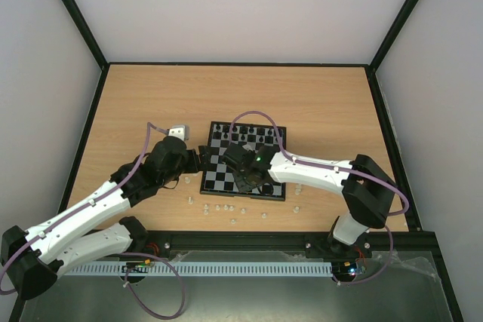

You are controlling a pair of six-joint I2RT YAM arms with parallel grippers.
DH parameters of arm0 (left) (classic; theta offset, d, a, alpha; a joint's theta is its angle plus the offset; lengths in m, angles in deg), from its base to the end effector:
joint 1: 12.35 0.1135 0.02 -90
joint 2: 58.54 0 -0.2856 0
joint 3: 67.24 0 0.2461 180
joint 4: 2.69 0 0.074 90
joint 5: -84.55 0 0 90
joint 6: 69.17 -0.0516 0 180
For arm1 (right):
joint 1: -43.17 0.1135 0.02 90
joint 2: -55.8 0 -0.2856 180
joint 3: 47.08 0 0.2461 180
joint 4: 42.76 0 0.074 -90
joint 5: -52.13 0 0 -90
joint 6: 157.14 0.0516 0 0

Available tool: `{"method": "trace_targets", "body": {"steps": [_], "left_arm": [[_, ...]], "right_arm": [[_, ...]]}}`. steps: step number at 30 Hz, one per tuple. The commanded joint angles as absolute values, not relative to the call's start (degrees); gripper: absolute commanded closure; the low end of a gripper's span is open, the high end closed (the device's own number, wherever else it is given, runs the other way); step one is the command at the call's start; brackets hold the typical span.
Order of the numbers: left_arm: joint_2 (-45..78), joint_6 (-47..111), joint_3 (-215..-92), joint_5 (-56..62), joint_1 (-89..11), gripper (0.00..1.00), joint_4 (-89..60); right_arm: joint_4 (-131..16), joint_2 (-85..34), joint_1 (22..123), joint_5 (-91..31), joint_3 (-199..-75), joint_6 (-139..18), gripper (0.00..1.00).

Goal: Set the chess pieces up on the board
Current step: Place the chess piece on the chessboard.

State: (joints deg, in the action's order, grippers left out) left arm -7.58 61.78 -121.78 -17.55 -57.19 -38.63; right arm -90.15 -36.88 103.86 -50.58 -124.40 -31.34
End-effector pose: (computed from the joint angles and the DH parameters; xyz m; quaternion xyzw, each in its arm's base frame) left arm 0.1430 -0.1269 0.2841 -0.0212 0.8725 -0.2586 0.4140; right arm 0.1703 0.2801 0.2231 -0.1827 0.9488 0.1030 0.2362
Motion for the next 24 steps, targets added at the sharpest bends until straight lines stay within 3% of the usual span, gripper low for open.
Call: {"method": "trace_targets", "body": {"steps": [1, 24], "left_arm": [[-8.09, 61.28, -121.48, -18.29, -57.35, 0.01, -39.25], [-7.76, 61.52, -121.35, -17.93, -57.35, 0.01, -39.01]], "right_arm": [[-91.34, -38.4, 104.32, -50.96, -125.38, -31.36, 0.87], [-88.85, -39.19, 104.23, -50.68, -122.52, -31.09, 0.84]]}}
